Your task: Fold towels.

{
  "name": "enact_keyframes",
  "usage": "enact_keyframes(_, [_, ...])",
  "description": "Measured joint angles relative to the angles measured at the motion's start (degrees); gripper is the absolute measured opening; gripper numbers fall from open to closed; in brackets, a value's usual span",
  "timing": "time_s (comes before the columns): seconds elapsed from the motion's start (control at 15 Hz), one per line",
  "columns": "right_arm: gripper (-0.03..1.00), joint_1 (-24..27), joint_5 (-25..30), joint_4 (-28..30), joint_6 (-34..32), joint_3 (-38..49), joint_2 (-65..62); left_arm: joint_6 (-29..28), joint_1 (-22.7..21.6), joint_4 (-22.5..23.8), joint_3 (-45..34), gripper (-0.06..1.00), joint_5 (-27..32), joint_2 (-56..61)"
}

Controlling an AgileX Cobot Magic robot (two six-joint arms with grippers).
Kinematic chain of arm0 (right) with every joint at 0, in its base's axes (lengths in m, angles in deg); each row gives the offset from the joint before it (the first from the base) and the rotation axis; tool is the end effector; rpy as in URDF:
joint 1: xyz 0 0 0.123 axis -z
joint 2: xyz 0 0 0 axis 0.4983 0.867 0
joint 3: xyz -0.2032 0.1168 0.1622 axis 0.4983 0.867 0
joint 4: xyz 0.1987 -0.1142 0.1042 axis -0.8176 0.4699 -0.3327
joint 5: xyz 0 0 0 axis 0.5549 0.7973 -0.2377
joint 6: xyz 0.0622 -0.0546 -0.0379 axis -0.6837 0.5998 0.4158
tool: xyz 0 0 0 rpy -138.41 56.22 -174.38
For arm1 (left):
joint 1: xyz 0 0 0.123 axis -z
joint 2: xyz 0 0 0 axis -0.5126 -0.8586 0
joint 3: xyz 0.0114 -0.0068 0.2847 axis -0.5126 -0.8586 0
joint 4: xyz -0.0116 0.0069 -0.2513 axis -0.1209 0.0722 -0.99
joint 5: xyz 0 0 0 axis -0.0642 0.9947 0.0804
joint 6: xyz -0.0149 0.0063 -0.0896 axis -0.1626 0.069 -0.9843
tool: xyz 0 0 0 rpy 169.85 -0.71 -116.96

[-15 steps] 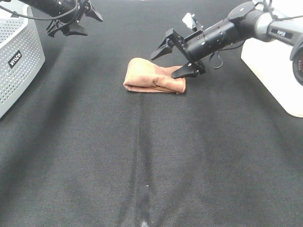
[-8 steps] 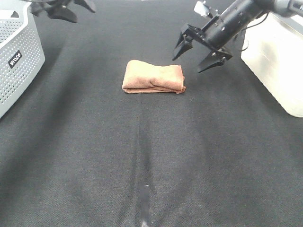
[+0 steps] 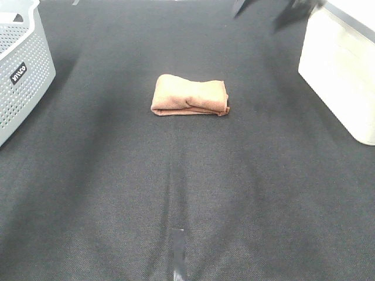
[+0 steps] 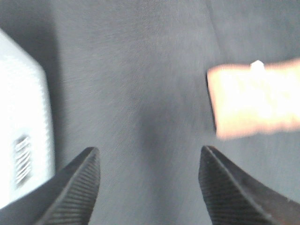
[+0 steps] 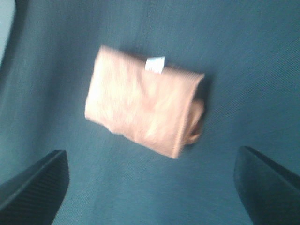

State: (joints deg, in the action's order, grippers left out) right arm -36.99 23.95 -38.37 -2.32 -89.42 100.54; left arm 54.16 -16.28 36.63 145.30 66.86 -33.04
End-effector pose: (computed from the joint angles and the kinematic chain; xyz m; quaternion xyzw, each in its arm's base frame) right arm 0.4823 0.0947 0.3093 -0.0900 0.9434 0.2061 0.2438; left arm 0.4421 -0.1120 0.3624 0.0824 0.9503 -0.0346 0.2982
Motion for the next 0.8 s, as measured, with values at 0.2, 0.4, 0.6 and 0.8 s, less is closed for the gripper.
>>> enact_keyframes(0.2, [0.89,0.0,0.0,3.44,0.0,9.51,-12.32,-0.69,1.43,3.5,-13.24,0.6,0.06,10.77])
enact_keyframes(0.4, [0.89,0.0,0.06,6.07,0.11,26.18,-25.38,-0.74,1.43,4.24,-29.85,0.6,0.17,23.66])
enact_keyframes(0.6, [0.89,-0.06,0.11,9.28,0.11,46.24,-42.17,-2.29,1.43,4.24,-48.07,0.6,0.06,41.65])
enact_keyframes(0.8, [0.89,-0.06,0.23,10.37,0.11,62.85,-58.61,-2.86,1.43,4.24,-64.23,0.6,-0.74,58.67])
